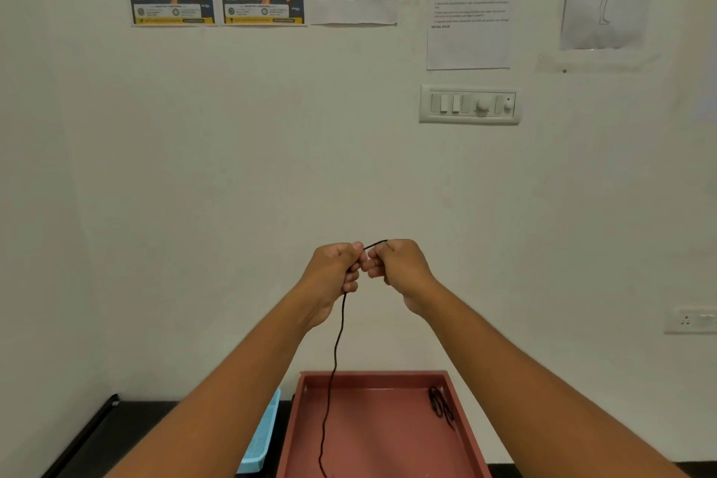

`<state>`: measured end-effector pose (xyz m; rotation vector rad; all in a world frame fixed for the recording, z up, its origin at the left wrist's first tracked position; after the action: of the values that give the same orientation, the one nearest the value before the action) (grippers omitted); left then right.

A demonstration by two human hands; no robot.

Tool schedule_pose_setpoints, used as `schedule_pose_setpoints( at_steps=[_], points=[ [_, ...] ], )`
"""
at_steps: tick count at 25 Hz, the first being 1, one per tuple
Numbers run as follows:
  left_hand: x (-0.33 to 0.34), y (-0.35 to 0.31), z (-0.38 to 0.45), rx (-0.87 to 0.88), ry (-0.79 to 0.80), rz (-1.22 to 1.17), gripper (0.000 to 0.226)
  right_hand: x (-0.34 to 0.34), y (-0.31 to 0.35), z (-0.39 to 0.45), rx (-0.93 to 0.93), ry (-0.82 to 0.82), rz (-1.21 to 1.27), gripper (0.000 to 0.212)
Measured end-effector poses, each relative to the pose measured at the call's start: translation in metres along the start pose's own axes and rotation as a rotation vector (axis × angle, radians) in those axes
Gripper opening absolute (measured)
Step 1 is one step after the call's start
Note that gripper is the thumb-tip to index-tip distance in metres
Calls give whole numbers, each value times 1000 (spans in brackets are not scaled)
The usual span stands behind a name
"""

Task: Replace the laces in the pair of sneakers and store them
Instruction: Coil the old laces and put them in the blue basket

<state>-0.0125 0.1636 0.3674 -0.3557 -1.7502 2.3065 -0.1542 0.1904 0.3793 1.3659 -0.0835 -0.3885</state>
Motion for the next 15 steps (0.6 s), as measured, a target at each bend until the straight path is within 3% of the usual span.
schedule_pose_setpoints(
  at_steps=[5, 7, 11, 15],
  points=[
    [15, 8, -5, 62, -195, 134, 44, 8, 5, -4, 275, -28, 914, 24],
    [20, 14, -9, 70, -203, 150, 48, 6, 5, 0, 380, -18, 1131, 28],
    [32, 25, -17, 48, -171, 180, 39, 0, 8, 3, 386, -21, 1218, 28],
    [26, 43, -16, -14, -89, 258, 36, -15, 13, 6, 329, 50, 1039, 35]
  ],
)
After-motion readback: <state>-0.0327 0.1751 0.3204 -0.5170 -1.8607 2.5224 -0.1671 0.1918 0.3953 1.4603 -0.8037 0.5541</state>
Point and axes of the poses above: each hand's wrist, its own z-axis towards the middle knuckle, its own x-axis out of the palm, y = z × x, the point moved 2 cm from there along z, towards the middle knuckle, and after that the axes turned 5 degrees about z, right-handed, at the moved point
